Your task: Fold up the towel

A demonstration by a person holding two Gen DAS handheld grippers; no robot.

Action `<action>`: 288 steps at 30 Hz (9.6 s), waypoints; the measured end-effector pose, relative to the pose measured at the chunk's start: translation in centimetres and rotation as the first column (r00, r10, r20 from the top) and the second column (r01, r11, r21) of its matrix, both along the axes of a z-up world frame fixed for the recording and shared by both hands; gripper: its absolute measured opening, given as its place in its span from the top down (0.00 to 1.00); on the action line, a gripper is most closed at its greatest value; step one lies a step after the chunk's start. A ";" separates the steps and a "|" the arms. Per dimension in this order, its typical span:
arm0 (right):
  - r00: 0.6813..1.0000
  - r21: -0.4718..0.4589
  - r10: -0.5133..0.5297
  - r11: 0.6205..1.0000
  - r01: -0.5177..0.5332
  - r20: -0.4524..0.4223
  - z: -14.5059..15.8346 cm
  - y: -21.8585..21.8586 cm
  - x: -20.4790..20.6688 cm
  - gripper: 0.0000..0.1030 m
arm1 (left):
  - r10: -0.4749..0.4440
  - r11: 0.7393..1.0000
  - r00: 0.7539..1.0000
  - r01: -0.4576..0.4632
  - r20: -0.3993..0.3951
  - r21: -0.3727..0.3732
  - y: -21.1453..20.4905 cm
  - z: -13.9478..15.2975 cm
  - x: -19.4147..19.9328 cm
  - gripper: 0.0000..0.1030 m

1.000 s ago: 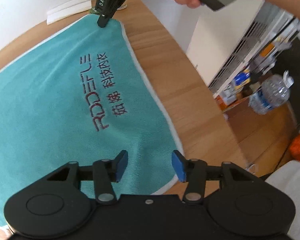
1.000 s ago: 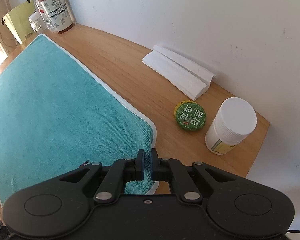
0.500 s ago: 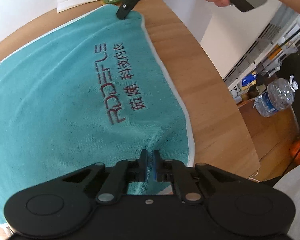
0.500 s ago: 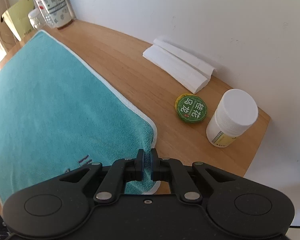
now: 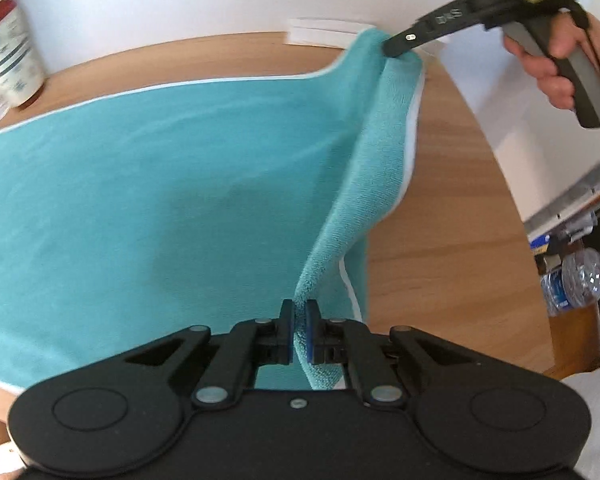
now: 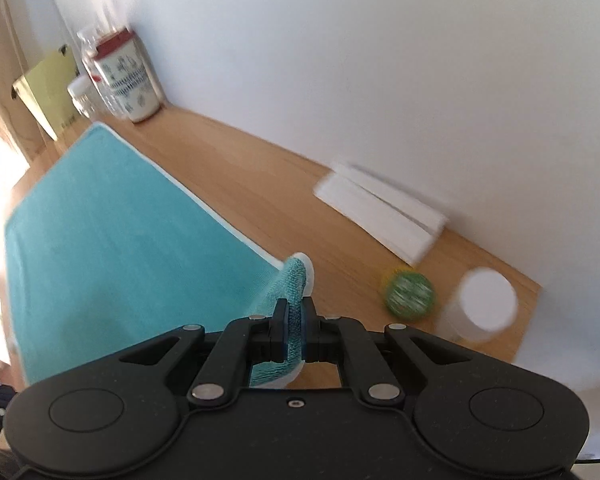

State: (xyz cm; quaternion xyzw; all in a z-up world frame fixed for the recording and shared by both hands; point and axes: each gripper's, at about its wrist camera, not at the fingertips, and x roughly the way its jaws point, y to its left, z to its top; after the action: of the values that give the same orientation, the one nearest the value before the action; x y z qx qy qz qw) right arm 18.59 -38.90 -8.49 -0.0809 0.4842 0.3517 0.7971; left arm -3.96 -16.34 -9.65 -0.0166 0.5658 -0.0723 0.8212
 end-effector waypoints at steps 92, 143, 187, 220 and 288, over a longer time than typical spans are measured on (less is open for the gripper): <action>0.982 0.064 -0.034 0.997 0.047 -0.186 -3.5 35.6 0.8 0.56 | 0.066 0.998 0.998 -0.066 0.008 0.006 27.1 -2.4 -1.4 0.92; 0.958 0.061 -0.097 0.991 0.117 -0.269 -2.1 45.1 1.6 0.92 | -0.027 1.000 0.996 0.026 0.084 0.012 29.5 -3.9 -1.1 0.95; 0.990 0.284 0.118 0.954 -0.092 -0.074 4.6 56.7 1.1 0.94 | 0.503 0.862 0.822 -0.458 0.265 -0.216 46.1 4.6 -8.4 0.97; 0.786 -0.185 0.615 0.781 -0.597 0.061 -3.0 62.4 0.7 0.94 | 0.524 0.851 0.848 -0.519 0.076 -0.079 47.7 0.3 -5.4 0.96; 0.835 -0.337 0.505 0.842 -0.421 0.220 -1.3 55.6 -5.0 0.57 | 0.583 0.798 0.807 -0.591 0.097 0.118 53.8 -0.6 -4.8 0.96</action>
State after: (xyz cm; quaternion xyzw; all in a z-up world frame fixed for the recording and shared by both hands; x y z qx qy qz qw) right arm 13.59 16.74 -9.84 -0.3589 0.3667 0.4484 0.7319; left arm -8.80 37.46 -10.30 -0.1304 0.5133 0.2255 0.8178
